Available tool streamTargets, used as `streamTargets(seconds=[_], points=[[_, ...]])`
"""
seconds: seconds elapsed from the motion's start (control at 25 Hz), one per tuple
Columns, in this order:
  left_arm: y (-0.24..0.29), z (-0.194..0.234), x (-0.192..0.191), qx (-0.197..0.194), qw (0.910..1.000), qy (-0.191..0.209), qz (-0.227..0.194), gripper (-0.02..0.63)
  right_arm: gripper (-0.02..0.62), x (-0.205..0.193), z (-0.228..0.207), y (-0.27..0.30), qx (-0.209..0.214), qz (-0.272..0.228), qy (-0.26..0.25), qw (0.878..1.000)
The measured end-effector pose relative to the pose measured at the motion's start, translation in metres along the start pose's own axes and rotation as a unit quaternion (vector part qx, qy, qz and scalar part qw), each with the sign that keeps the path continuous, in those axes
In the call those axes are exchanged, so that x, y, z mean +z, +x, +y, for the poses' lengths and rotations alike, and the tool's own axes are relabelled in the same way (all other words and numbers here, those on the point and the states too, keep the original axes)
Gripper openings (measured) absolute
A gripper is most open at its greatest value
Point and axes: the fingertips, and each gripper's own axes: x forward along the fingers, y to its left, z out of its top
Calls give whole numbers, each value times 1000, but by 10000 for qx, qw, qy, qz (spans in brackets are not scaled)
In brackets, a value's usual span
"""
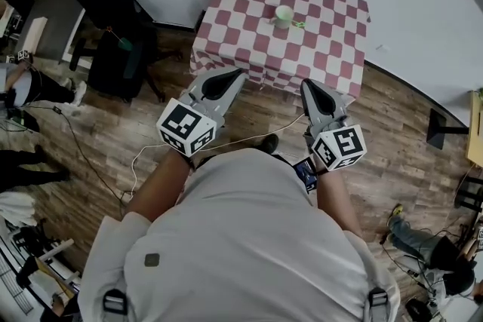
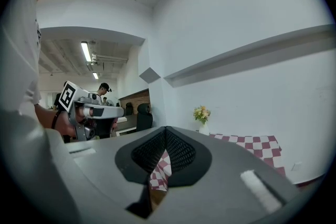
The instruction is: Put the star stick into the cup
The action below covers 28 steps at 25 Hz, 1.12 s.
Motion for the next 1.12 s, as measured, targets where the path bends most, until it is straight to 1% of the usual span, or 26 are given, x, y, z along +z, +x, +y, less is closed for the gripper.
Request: streamTargets(seconds=[0.36,0.68,0.96,1.12], points=[[-79,-5,-13,-181,9998,46,-18,3,9,-10,76,-19,-282,-183,-118,9994],[-134,-18,-24,-385,9992,70,-103,3,9,-18,141,-43,-486,-229,-219,9983],[-163,-24,-28,-504,9986,91,-151,3,9,-22,180,-52,-546,-225,-253,9979],[-173,-23,-31,-497,9986,54,-153,3,9,-24,192,-53,-525,-223,-272,9980]])
